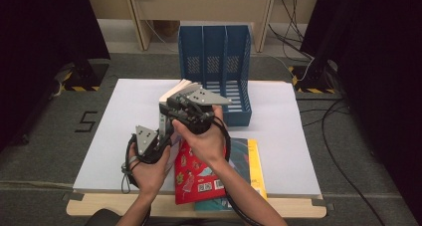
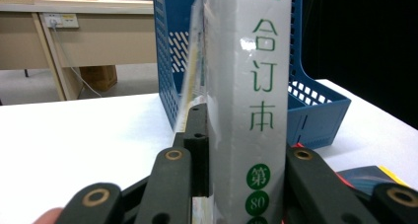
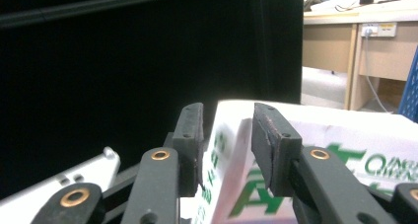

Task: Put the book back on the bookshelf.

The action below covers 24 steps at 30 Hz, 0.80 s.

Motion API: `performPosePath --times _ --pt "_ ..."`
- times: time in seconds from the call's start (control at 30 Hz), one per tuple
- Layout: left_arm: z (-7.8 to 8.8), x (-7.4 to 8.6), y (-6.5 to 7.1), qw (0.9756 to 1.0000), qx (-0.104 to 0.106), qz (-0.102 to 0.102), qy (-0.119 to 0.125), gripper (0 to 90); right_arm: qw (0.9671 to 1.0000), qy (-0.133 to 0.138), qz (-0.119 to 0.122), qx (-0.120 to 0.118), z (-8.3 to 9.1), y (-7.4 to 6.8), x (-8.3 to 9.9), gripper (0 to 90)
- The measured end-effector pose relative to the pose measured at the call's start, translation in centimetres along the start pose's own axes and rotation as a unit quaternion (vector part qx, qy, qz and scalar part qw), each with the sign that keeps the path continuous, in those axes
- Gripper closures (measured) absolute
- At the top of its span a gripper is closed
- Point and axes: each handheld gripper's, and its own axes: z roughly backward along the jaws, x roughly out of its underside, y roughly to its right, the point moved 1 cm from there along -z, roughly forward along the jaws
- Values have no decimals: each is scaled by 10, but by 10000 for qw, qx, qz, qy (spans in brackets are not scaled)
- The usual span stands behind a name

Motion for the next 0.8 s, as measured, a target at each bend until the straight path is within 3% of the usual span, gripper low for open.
performPosePath --times 0.13,0.23,0.37,0.57,0.8 --pt "-1 -1 3 9999 48 -113 25 731 9998 164 -69 124 12 8 -5 653" --pt "-1 -2 1 9999 95 -96 11 732 9993 217 -81 293 24 21 -4 652" --pt "-1 -7 -2 9998 161 -68 61 733 9977 281 -285 547 43 43 1 651" --pt "0 -14 -9 9996 228 -83 120 734 9912 375 -655 1089 80 83 16 633" --pt "2 -26 -18 9994 257 -42 237 735 9795 307 -1018 1712 117 126 46 616"
